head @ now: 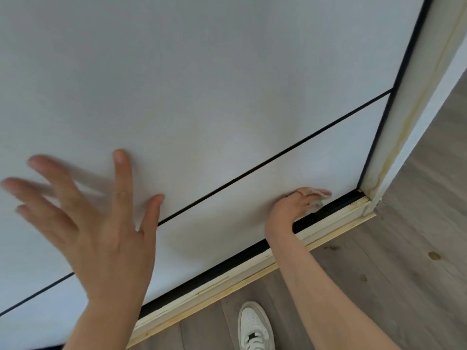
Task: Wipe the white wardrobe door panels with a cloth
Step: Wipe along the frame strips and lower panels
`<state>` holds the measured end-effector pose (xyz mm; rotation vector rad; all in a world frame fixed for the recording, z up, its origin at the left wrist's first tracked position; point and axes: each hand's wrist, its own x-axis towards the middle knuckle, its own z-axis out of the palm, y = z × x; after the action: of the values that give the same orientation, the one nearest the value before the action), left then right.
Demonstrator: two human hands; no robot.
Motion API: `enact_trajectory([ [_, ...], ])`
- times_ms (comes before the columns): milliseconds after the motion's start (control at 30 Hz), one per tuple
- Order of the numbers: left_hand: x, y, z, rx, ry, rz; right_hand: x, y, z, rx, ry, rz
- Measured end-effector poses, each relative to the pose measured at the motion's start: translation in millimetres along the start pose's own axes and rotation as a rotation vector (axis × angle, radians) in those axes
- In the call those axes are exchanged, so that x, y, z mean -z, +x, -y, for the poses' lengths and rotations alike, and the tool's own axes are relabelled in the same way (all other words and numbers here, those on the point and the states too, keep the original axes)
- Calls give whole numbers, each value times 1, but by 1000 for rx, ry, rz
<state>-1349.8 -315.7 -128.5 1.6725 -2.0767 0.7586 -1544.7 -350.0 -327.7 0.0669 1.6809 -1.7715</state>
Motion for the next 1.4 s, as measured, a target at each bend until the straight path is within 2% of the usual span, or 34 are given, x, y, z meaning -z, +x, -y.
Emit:
enact_trajectory([
  [33,1,1,-1,-3,4,-25,-11,-23,13,47,-41,20],
  [67,4,0,-1,-6,0,-49,-19,-52,24,175,-55,68],
  [133,6,1,-2,-23,6,-86,-30,-101,39,578,-40,184],
  [200,6,1,-2,-26,29,-94,-37,-102,36,807,-59,180],
  [233,6,1,-2,-22,36,-98,-38,-89,31,833,-85,135],
  [300,3,1,0,-13,49,-111,-29,-54,0,714,-139,-20],
  [333,2,1,0,-14,59,-119,-20,-41,-23,544,-159,-44],
  [400,0,1,-2,-14,56,-139,-3,-23,-63,92,-110,41],
  [433,-1,0,-4,-6,45,-156,2,-15,-72,-47,44,56],
  [467,-3,0,-6,4,35,-166,2,-6,-81,-93,204,25],
  [500,-4,0,-8,11,27,-172,1,-1,-76,-52,303,-32],
  [567,-7,1,-12,18,2,-200,-13,-15,-39,95,317,-115],
  [633,-7,3,-13,23,-17,-213,-29,-59,17,338,59,-77],
  [700,-8,4,-13,14,-22,-216,-41,-80,36,637,56,53],
  [767,-8,2,-12,9,-34,-217,-46,-80,53,832,24,20],
  [800,-8,1,-10,6,-40,-216,-46,-69,44,853,-11,-34],
  [833,-8,2,-10,7,-47,-210,-44,-61,37,822,-58,-64],
  [900,-8,2,-10,11,-54,-199,-28,-37,-3,629,-142,-117],
  [1000,-7,1,-10,11,-32,-194,0,-25,-52,119,-100,29],
  [1033,-8,2,-10,-1,-18,-185,4,-19,-60,6,-93,57],
  [1100,-7,1,-10,6,3,-161,-1,-26,-61,-40,-94,58],
  [1200,-5,-1,-11,30,4,-130,-34,-77,-17,156,-81,-3],
  [1333,2,0,-12,-49,-4,-153,-60,-136,32,823,-108,94],
  [1400,1,-4,-3,-89,-9,-195,-60,-130,18,930,-151,86],
])
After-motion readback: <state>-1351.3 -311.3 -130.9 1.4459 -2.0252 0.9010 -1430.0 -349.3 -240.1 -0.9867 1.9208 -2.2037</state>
